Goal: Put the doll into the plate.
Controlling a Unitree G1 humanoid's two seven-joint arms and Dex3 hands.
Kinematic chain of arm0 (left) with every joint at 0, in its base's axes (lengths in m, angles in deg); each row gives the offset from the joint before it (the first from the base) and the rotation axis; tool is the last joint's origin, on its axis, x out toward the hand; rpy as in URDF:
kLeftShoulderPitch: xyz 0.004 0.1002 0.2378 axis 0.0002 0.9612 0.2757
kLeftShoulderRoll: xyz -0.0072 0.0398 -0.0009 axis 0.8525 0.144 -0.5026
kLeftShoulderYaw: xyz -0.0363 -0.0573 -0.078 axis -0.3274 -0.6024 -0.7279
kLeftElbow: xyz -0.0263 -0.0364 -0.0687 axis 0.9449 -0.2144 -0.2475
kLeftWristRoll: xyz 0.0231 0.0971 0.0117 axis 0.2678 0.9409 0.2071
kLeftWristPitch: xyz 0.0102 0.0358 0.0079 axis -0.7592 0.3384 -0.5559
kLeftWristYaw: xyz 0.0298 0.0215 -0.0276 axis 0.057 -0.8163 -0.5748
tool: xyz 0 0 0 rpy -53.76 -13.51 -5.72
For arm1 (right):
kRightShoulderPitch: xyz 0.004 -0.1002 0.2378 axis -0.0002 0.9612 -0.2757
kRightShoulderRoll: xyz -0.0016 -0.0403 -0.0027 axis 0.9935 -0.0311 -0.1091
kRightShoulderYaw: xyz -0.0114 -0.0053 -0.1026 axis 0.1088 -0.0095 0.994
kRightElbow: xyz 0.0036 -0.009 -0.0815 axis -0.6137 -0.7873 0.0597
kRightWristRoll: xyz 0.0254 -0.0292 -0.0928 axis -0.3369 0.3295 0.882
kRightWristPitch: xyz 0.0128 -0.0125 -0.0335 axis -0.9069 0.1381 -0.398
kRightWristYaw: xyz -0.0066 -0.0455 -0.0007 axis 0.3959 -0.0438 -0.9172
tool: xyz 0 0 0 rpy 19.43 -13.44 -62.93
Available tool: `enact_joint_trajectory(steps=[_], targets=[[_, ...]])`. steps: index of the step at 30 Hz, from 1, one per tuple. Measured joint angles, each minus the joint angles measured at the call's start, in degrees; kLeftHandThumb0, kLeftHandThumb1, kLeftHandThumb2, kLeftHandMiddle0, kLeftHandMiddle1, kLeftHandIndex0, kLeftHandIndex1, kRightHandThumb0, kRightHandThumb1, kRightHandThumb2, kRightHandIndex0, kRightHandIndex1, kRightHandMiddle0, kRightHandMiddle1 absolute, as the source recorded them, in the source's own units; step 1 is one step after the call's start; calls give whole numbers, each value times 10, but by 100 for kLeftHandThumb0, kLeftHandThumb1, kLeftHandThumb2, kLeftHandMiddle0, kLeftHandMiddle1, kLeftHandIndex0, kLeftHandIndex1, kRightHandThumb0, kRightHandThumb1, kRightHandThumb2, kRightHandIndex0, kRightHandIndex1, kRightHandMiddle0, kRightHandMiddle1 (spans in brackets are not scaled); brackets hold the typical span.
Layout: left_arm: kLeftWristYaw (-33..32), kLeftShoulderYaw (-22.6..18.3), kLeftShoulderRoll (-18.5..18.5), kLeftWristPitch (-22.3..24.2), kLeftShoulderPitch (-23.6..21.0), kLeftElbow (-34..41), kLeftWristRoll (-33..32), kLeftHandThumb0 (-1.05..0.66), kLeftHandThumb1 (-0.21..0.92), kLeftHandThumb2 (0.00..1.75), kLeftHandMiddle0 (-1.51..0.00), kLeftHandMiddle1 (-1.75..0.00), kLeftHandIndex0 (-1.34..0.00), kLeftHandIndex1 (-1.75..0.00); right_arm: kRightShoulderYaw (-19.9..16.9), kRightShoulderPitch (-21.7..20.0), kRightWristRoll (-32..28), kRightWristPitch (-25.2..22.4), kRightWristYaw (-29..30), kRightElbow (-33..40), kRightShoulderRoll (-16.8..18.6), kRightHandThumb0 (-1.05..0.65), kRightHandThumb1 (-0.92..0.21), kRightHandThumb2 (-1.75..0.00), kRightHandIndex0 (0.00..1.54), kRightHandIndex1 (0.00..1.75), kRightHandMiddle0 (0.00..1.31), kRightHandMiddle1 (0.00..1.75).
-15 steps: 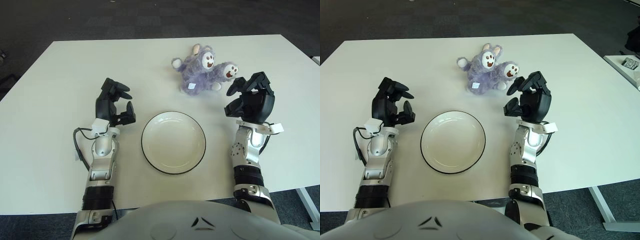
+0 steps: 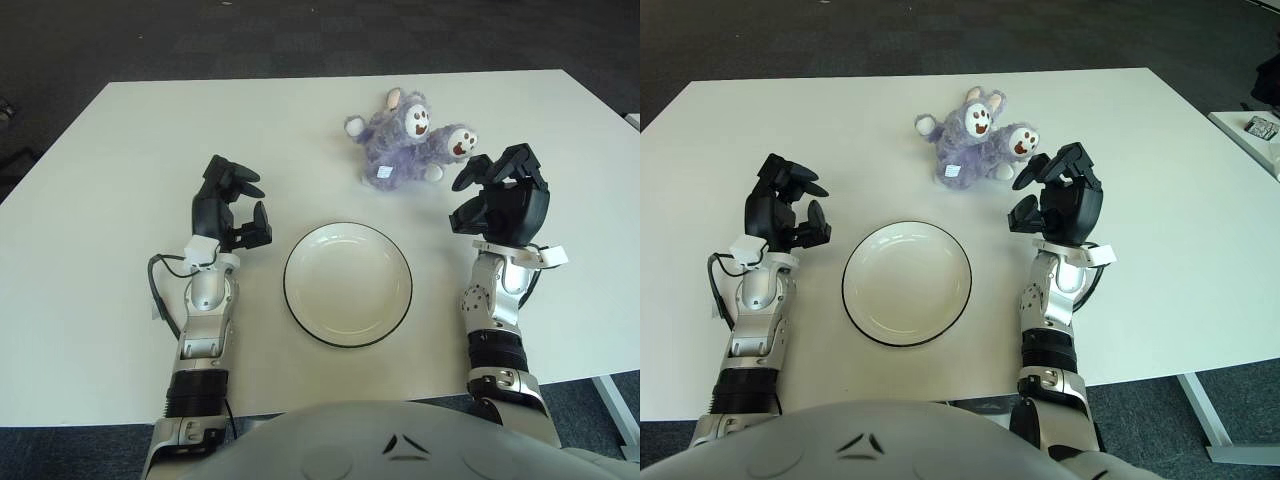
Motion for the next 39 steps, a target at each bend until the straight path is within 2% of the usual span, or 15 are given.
enact_joint_trajectory(steps=[6, 18, 33, 39], targets=[[0, 0, -1, 0, -4, -6, -6, -1, 25, 140, -55, -175, -53, -175, -2, -1, 1, 0, 1, -2, -1, 0, 10, -174, 91, 162, 75, 175], [0, 0, -3, -5, -17, -21, -9, -1, 25, 141, -55, -175, -54, -175, -6, -5, 3, 0, 1, -11, -4, -1, 11, -175, 90, 163, 77, 175], [-2, -1, -4, -5, -27, -35, -7, -1, 25, 140, -55, -175, -53, -175, -14, -15, -2, 4, -13, -24, -7, 0, 8, -164, 95, 141, 77, 175], [-2, -1, -5, -5, -30, -37, -7, -1, 26, 139, -54, -175, -53, -175, -16, -15, 2, 5, -17, -24, -10, 0, 6, -163, 96, 142, 74, 175]])
